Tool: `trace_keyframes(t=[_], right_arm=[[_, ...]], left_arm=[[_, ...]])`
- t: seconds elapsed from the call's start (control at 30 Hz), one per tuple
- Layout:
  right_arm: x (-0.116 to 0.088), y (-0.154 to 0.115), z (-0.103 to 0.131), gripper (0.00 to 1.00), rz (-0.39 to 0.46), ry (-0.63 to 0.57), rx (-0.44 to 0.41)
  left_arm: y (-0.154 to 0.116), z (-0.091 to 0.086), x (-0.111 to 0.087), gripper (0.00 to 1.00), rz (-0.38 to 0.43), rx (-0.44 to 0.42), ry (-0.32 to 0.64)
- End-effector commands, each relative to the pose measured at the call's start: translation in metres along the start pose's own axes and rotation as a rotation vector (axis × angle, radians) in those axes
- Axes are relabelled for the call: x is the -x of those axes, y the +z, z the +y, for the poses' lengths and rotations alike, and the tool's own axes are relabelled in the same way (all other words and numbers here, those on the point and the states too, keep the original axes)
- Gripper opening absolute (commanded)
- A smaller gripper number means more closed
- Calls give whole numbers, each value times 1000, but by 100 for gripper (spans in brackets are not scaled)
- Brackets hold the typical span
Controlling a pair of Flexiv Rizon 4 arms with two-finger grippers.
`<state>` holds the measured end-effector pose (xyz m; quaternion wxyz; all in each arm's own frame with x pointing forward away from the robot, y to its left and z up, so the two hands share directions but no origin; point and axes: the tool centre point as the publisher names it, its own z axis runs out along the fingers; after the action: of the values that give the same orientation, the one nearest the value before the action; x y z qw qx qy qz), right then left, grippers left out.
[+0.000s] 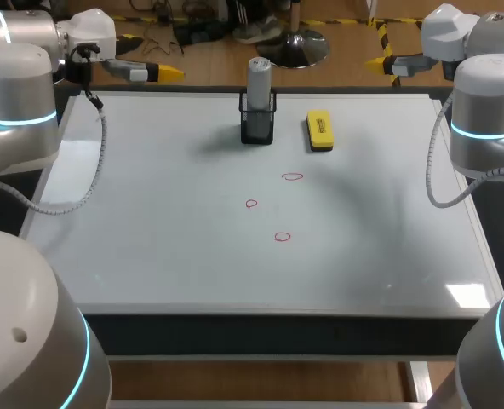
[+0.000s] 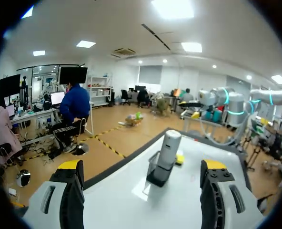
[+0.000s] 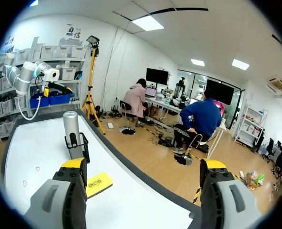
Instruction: Pick up the inspection probe, press it on each red-marked spot on the whiteboard one by one, put down the probe, pick up the eraser, and wipe off all the red marks.
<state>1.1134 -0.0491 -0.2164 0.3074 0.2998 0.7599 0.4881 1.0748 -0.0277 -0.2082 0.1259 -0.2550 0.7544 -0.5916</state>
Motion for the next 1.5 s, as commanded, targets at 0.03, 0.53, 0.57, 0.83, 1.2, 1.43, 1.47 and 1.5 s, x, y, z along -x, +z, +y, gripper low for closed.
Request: trace_keyframes(t=[0.03,0.53,0.57,0.83,1.2,1.43,1.47,1.5], right_arm=[[1,0,0,100,1,0,-2],[1,0,0,100,1,0,-2],[1,0,0,100,1,0,-2],[1,0,0,100,1,0,-2],[1,0,0,100,1,0,-2],[1,0,0,100,1,0,-2],[1,0,0,100,1,0,-2],[1,0,0,100,1,0,-2]], left_arm=[[19,1,-1,100,81,-11,17],[65,3,-37,100,268,-27,88],[68,4,-40,100,277,-24,94],[93,12,-60,100,314,-34,97],[130,18,-71,100,365,-46,147],[146,24,-70,100,378,-55,150],[148,23,-70,100,379,-58,151],[150,22,-70,100,381,-61,155]])
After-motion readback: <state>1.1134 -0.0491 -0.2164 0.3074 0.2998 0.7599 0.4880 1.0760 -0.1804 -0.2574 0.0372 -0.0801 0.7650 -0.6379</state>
